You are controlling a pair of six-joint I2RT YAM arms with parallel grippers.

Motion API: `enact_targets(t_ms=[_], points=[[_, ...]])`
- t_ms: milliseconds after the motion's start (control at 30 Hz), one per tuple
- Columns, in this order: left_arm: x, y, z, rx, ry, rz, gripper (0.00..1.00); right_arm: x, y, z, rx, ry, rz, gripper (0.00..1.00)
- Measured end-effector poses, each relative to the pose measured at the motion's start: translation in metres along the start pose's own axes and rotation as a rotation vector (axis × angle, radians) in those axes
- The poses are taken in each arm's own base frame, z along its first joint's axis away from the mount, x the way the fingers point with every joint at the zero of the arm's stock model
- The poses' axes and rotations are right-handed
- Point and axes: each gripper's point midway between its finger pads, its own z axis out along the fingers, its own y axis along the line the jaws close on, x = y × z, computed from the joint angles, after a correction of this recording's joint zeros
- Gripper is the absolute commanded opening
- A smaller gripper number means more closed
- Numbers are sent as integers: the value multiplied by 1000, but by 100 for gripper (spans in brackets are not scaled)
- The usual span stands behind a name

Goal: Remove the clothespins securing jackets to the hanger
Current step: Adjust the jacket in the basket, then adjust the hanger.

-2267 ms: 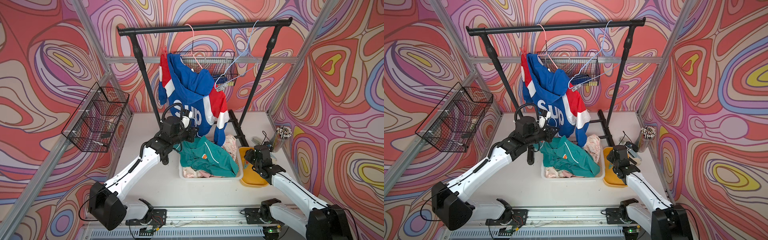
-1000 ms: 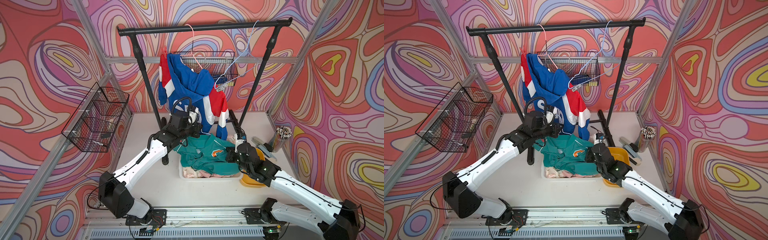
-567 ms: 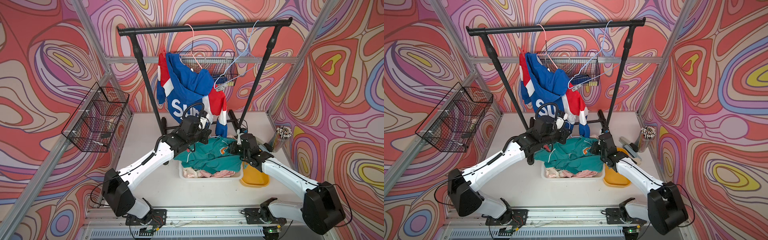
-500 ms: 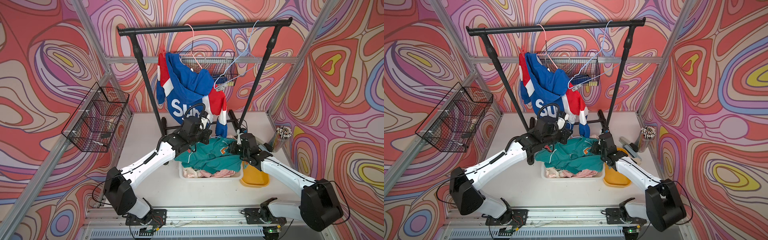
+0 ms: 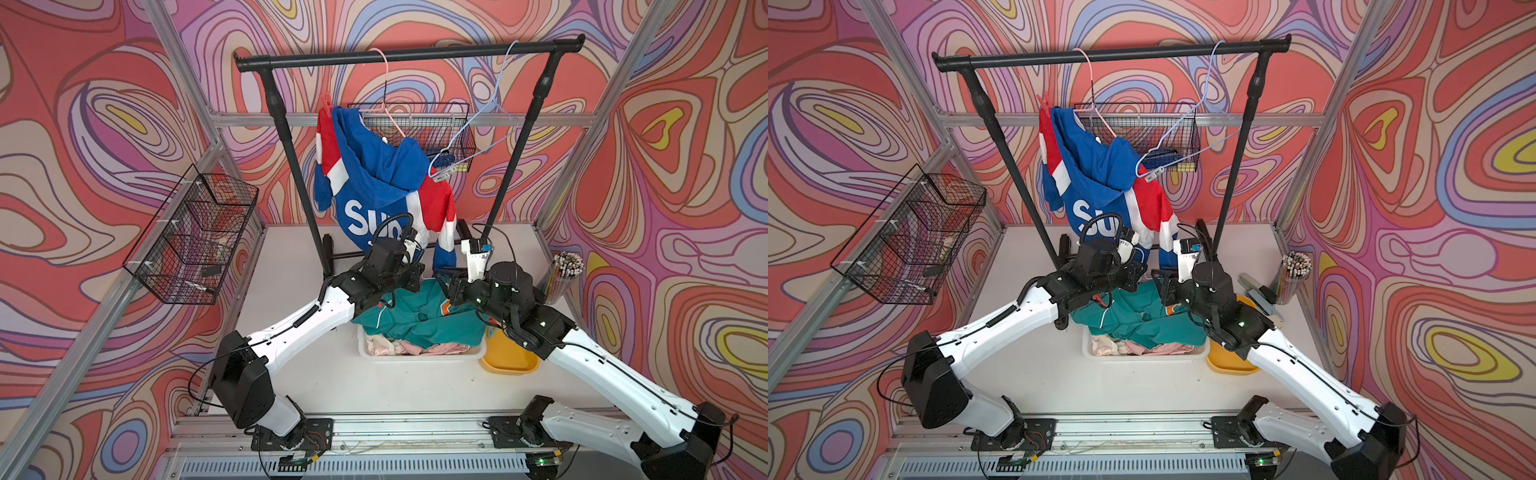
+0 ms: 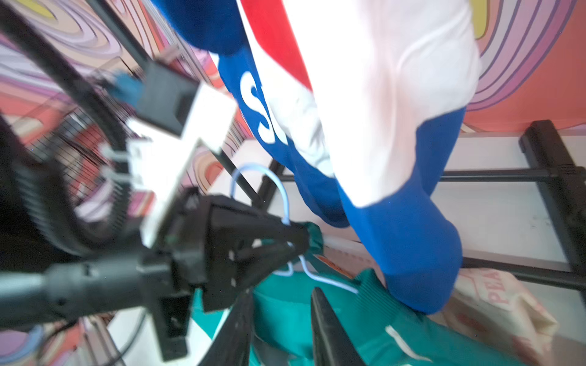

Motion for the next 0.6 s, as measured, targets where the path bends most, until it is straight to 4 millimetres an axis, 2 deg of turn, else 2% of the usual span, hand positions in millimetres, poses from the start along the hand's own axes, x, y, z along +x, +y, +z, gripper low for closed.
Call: enact_targets(t_ms=[133, 200, 367, 600], points=[[13, 4, -3, -5, 24, -6, 34, 3, -3, 14, 22, 20, -13, 49], [18, 5, -4, -7, 31, -12, 38, 10, -3, 27, 21, 50, -16, 51], [21, 6, -11, -7, 27, -17, 41, 25, -6, 54, 25, 103, -19, 55], [24, 7, -13, -4, 23, -22, 41, 15, 0, 68, 7, 88, -27, 57]])
